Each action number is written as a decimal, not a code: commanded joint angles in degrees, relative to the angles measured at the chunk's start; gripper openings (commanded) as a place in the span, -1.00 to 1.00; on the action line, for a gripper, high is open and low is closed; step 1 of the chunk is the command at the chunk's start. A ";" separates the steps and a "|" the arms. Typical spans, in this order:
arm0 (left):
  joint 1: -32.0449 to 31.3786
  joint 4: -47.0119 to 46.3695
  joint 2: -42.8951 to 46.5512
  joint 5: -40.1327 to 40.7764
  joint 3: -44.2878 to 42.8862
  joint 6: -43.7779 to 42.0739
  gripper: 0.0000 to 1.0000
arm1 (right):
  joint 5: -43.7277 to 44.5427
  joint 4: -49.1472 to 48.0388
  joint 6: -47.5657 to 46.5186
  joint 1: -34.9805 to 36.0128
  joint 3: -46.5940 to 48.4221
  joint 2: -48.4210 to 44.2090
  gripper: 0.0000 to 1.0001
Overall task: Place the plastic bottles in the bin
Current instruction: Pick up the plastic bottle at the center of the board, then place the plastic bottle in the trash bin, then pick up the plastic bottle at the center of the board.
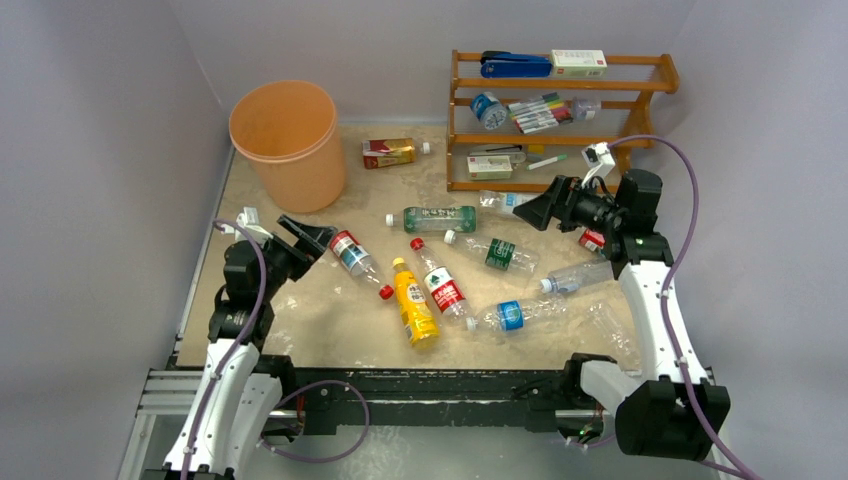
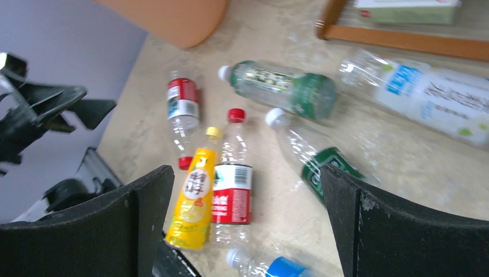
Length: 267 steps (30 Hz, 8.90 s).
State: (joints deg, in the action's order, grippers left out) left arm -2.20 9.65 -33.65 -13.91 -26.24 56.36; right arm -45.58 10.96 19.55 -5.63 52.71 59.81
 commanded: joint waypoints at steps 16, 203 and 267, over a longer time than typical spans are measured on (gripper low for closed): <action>0.38 -4.07 -10.77 -2.16 -3.36 1.82 0.84 | 18.42 17.56 4.26 4.34 14.23 0.98 1.00; -0.54 32.33 -36.09 24.29 -62.97 -20.62 0.67 | 22.42 -4.54 18.03 33.91 -22.07 -24.45 1.00; -4.19 37.64 -18.25 0.45 -44.59 -18.27 0.71 | 28.54 -6.56 7.90 33.95 4.86 6.86 1.00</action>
State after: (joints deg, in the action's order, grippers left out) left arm -3.95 51.92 -50.74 -13.78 -71.79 39.18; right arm -19.53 6.66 28.75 28.38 59.92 68.45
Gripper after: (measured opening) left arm 0.856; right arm 0.998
